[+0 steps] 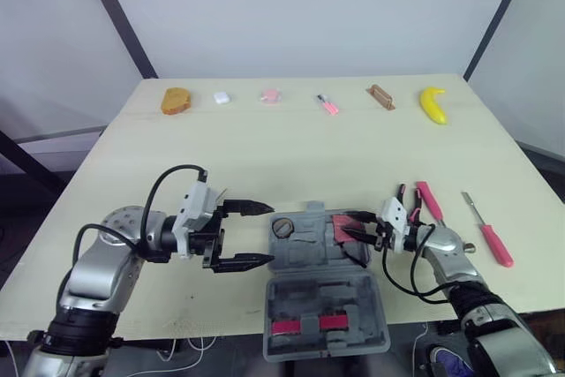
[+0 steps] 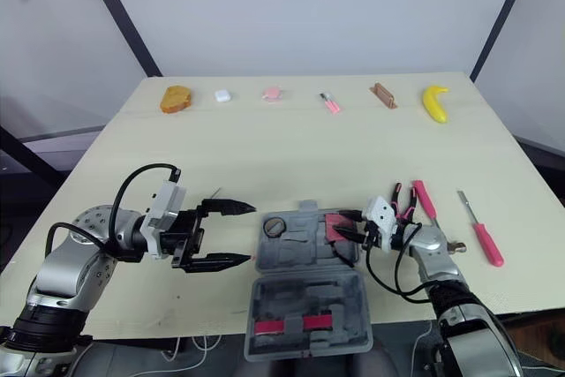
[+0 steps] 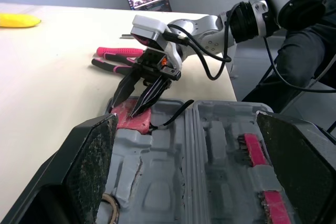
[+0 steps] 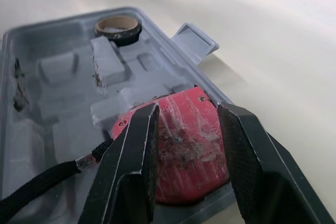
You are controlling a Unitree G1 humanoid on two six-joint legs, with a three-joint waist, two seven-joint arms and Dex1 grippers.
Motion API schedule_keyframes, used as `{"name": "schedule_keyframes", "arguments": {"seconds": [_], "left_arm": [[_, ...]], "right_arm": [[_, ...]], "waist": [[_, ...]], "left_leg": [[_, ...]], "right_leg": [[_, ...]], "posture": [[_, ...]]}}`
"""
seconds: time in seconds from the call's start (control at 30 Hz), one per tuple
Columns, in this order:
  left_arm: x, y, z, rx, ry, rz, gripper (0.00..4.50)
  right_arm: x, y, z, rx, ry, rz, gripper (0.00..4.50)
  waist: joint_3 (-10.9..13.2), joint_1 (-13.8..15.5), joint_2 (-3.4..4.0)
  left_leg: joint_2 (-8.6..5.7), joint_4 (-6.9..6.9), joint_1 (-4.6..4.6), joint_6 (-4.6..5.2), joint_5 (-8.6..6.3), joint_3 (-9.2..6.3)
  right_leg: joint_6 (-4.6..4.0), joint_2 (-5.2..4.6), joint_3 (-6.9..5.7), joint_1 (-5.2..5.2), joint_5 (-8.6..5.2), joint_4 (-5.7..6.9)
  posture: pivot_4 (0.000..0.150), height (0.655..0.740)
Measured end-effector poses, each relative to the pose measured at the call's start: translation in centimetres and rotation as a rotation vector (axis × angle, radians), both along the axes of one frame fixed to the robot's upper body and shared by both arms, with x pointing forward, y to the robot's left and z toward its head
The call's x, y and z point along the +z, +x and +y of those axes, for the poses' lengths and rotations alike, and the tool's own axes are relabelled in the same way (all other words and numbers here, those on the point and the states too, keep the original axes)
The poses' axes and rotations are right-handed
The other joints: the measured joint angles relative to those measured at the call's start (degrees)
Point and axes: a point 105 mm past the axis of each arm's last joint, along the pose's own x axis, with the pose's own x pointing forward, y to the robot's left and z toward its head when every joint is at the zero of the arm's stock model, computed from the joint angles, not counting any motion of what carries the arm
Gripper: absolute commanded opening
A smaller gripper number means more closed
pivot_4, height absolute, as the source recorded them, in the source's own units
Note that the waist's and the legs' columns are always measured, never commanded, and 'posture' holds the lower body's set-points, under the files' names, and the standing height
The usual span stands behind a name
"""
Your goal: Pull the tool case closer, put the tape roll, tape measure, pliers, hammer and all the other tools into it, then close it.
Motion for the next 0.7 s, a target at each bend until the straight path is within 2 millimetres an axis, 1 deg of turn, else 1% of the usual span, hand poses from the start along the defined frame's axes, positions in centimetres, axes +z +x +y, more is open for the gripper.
{"name": "schedule_keyframes", "arguments": {"seconds": [0.03,0.07,0.1,0.23,0.33,0.47,0.53,0.6,0.67,0.7], "left_arm": [[0.0,0.0,0.0,0.004,-0.001,0.002,4.5],[-0.1,0.0,0.1,0.009,-0.001,0.005,4.5],[-0.3,-0.1,0.1,0.012,-0.002,0.01,4.5],[-0.5,-0.2,0.5,0.025,0.002,0.019,4.5],[-0.5,-0.2,0.5,0.032,0.001,0.018,4.5],[-0.3,0.0,0.8,0.053,-0.004,0.009,4.5],[-0.4,0.0,1.1,0.082,-0.013,0.009,4.5],[-0.9,-0.1,1.2,0.101,-0.022,0.026,4.5],[-1.2,-0.2,1.3,0.113,-0.032,0.036,4.5],[-1.2,-0.2,1.4,0.123,-0.04,0.036,4.5]], "right_arm": [[-0.1,0.1,0.1,0.0,-0.012,0.005,1.82],[-0.3,0.2,0.2,0.003,-0.027,0.012,1.82],[-0.6,0.2,0.2,0.003,-0.043,0.022,1.82],[-1.2,0.3,0.3,0.002,-0.086,0.065,1.82],[-1.6,0.3,0.3,-0.002,-0.119,0.065,1.82],[-1.5,0.2,0.2,-0.022,-0.103,0.04,1.82],[-1.0,0.1,0.1,-0.036,-0.069,0.006,1.82],[-0.4,-0.1,-0.2,-0.055,-0.023,-0.017,1.82],[0.2,-0.7,-0.2,-0.055,0.016,-0.035,1.82],[0.7,-1.0,0.0,-0.049,0.032,-0.047,1.82]], "waist": [[-0.1,0.0,-0.07],[-0.2,-0.1,-0.13],[-0.3,-0.1,-0.19],[-1.0,0.0,-0.33],[-1.4,0.1,-0.54],[-1.4,0.2,-0.55],[-1.4,0.2,-0.48],[-1.1,0.2,-0.16],[-0.9,0.2,0.2],[-0.8,0.2,0.23]], "left_leg": [[0.03,0.0,0.1,0.0,0.0,0.0],[0.07,-0.05,0.43,0.0,0.0,0.0],[0.1,-0.23,0.97,0.0,-0.01,0.01],[0.1,-0.56,1.37,-0.01,-0.01,0.07],[0.15,-0.78,2.03,-0.01,-0.02,-0.04],[0.16,-0.79,1.98,-0.01,-0.02,-0.05],[0.17,-0.79,1.84,-0.01,-0.02,-0.11],[0.15,-0.81,1.7,-0.01,-0.02,-0.07],[0.12,-0.85,1.38,-0.01,-0.02,-0.04],[0.13,-0.83,0.88,-0.02,-0.01,-0.06]], "right_leg": [[0.0,0.04,0.01,0.09,0.0,0.0],[-0.02,0.09,0.04,0.41,-0.01,-0.05],[-0.05,0.11,0.06,0.92,-0.03,-0.17],[-0.12,0.11,0.18,1.08,-0.08,-0.19],[-0.38,0.11,0.12,1.83,-0.24,-0.52],[-0.39,0.12,0.13,1.83,-0.24,-0.68],[-0.28,0.1,0.13,1.81,-0.18,-0.81],[-0.17,-0.03,0.16,1.76,-0.11,-0.91],[-0.14,-0.25,0.17,1.36,-0.1,-0.86],[-0.14,-0.25,0.15,0.86,-0.09,-0.75]], "posture": [[0.15,0.74],[0.15,0.74],[0.15,0.74],[0.15,0.74],[0.15,0.74],[0.15,0.74],[0.15,0.74],[0.15,0.74],[0.15,0.74],[0.15,0.74]]}}
